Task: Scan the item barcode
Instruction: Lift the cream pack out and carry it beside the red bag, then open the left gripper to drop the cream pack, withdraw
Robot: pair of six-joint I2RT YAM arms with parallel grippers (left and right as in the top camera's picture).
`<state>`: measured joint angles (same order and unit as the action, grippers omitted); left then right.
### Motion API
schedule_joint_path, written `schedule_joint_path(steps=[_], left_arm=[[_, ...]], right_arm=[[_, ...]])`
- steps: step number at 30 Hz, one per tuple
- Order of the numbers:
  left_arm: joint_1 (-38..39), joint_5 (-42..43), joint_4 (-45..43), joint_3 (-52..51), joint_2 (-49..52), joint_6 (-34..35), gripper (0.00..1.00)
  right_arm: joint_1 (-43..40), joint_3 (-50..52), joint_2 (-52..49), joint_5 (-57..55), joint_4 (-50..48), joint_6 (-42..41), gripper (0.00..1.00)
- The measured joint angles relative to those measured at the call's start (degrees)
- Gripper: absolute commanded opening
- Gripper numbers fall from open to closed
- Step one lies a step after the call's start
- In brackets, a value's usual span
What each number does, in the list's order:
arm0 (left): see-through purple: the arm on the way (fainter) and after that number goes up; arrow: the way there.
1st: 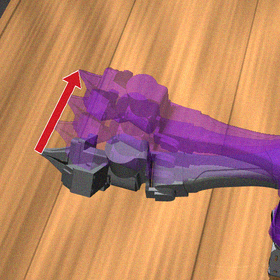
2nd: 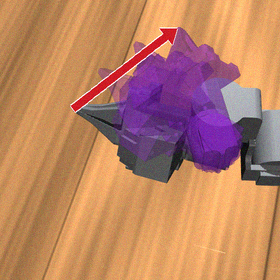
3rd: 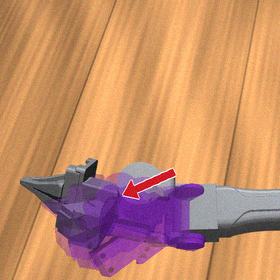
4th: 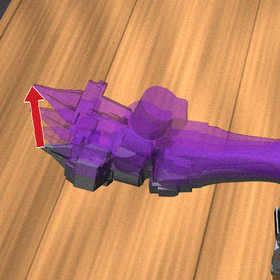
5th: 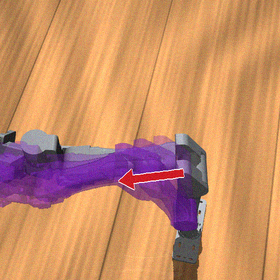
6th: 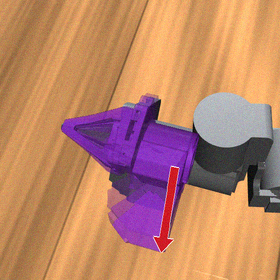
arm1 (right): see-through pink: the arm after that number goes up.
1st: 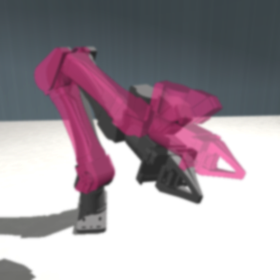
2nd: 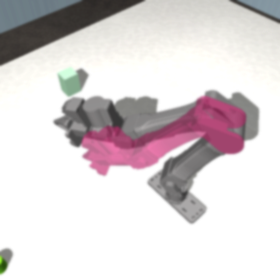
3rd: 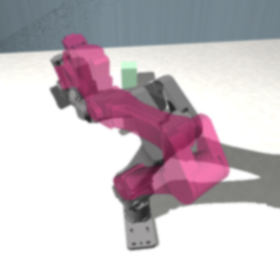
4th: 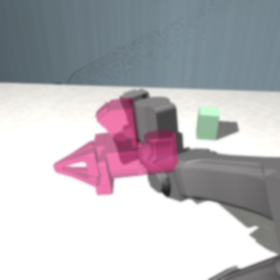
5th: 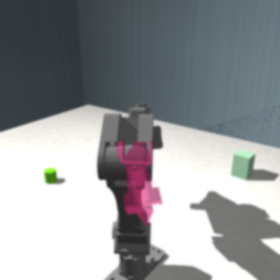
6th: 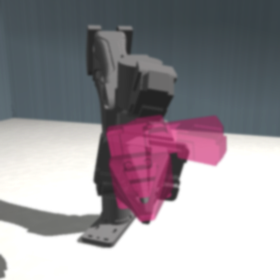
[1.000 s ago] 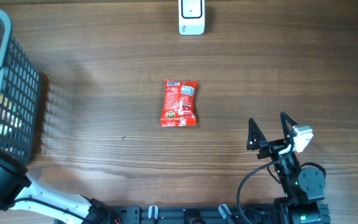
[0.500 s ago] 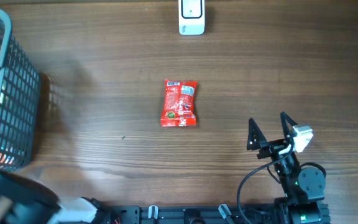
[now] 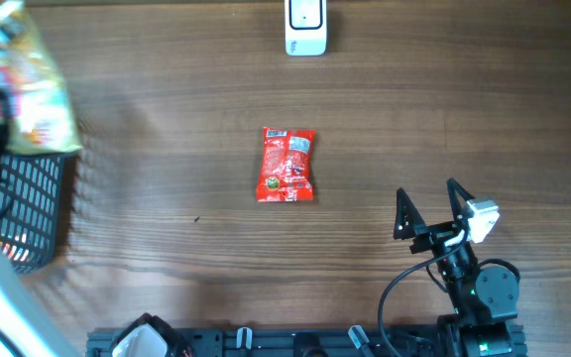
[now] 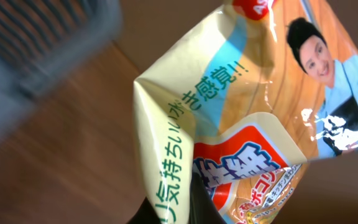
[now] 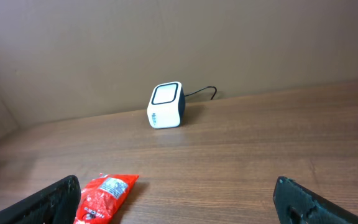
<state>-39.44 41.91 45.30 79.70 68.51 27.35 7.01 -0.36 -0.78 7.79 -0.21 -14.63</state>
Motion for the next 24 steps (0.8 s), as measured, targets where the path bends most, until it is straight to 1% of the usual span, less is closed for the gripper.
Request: schedule_joint_path(steps=[2,3,4,8,10,11,12,13,14,15,16,17,18,20,22,24], left_arm=[[4.3,-0.5,4.6,-0.2,0.5,-0.7,0.04],[9.9,-0.9,5.6,-1.1,1.2,-1.2,0.04],[12.1,-1.9,6.5,-1.6,1.6,-1.4,0.04],[24.5,-13.7,9.5,-7.4,5.0,-2.2,0.04],[30.8,-19.8,7.9,-12.9,8.9,-2.6,0.04],[32.7,-21.4,6.8,-14.8,10.6,-2.6,0.04],[35.1,-22.9,5.0,-17.0,12.6,-2.6,0.11],[36.3,-23.5,4.5,-17.9,13.9,-2.6,0.32],[37.9,-24.2,3.7,-18.9,15.6,-2.7,0.50],[39.2,-24.5,3.3,-19.4,17.3,-2.7,0.73],[40.5,-24.7,2.7,-19.6,19.2,-2.8,0.95],[41.0,-24.8,2.3,-19.7,20.1,-2.8,0.99],[41.1,-24.9,2.0,-19.7,20.5,-2.8,1.00],[40.7,-25.1,1.8,-19.5,20.4,-2.7,1.00],[39.8,-25.2,3.9,-18.1,20.1,-2.8,1.00],[37.9,-25.4,7.2,-14.4,19.1,-2.8,1.00]], right_arm=[[0.0,0.0,0.0,0.0,0.0,0.0,1.00],[0.0,0.0,0.0,0.0,0.0,0.0,1.00],[0.0,0.0,0.0,0.0,0.0,0.0,1.00],[0.0,0.0,0.0,0.0,0.0,0.0,1.00],[0.0,0.0,0.0,-0.1,0.0,0.0,1.00],[0.0,0.0,0.0,-0.1,0.0,0.0,0.99],[0.0,0.0,0.0,-0.1,0.0,0.0,1.00],[0.0,0.0,0.0,-0.1,0.0,0.0,1.00],[0.0,0.0,0.0,-0.1,0.0,0.0,1.00],[0.0,0.0,0.0,-0.1,0.0,0.0,1.00],[0.0,0.0,0.0,-0.1,0.0,0.0,1.00],[0.0,0.0,0.0,-0.1,0.0,0.0,1.00],[0.0,0.0,0.0,-0.1,0.0,0.0,1.00],[0.0,0.0,0.0,-0.1,0.0,0.0,1.00],[0.0,0.0,0.0,-0.1,0.0,0.0,1.00],[0.0,0.0,0.0,-0.1,0.0,0.0,1.00]])
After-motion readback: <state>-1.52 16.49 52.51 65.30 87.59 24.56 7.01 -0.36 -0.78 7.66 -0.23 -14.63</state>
